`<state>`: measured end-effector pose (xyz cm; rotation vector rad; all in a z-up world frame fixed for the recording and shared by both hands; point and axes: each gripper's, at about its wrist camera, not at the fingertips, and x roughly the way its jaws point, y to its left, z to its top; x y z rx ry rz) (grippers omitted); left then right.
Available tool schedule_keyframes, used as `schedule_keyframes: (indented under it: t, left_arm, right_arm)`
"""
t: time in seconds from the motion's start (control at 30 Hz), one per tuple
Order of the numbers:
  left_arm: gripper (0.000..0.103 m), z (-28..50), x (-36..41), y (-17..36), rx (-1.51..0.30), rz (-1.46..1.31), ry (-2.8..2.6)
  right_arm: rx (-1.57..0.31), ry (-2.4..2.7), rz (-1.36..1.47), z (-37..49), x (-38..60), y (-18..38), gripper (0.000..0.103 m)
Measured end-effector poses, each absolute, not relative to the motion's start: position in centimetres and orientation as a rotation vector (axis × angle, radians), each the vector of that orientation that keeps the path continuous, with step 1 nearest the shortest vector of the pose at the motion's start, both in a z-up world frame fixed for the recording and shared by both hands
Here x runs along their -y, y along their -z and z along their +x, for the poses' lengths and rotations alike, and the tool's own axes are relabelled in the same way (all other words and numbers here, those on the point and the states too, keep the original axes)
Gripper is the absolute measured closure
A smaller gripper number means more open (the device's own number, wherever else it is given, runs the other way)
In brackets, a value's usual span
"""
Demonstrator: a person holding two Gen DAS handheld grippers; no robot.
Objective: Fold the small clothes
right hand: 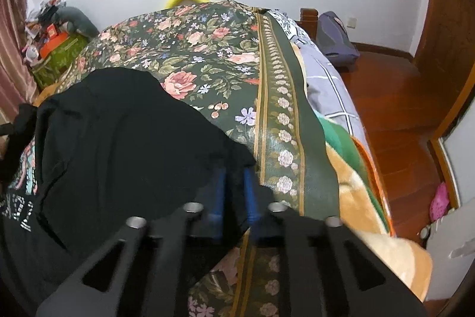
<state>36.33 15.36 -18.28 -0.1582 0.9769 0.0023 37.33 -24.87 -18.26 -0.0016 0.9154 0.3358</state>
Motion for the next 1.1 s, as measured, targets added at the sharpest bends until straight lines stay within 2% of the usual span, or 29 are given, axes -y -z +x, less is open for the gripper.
schedule_keyframes:
  t: [0.07, 0.17, 0.43, 0.67, 0.9, 1.1]
  left_arm:
    - [0.041, 35.1, -16.0, 17.1, -0.944, -0.132, -0.031]
    - [0.035, 33.5, -18.0, 16.1, -0.909, -0.123, -0.113]
    - [0.035, 31.1, -22.8, 18.3, -0.958, -0.113, -0.302]
    - [0.035, 31.5, -19.6, 20.9, -1.014, -0.076, -0.221]
    - [0.035, 31.1, -16.9, 20.5, -0.982, -0.032, -0.18]
    - [0.035, 29.7, -17.0, 19.4, -0.953, -0.012, -0.186]
  right_arm:
    - [-0.9, -0.346, 0.002, 37.2, 25.3, 17.8, 0.098]
    - [-0.878, -0.33, 0.011, 37.4, 26.7, 16.8, 0.1]
    - [-0.807, -0.215, 0.034, 37.7, 31.8, 12.5, 0.1]
    - [-0.789, -0.275, 0.092, 37.0, 32.5, 8.0, 0.1]
    - [-0.801, -0.504, 0.061, 36.3, 24.5, 4.3, 0.1]
    - [-0.818, -0.649, -0.012, 36.5, 14.3, 3.7, 0.1]
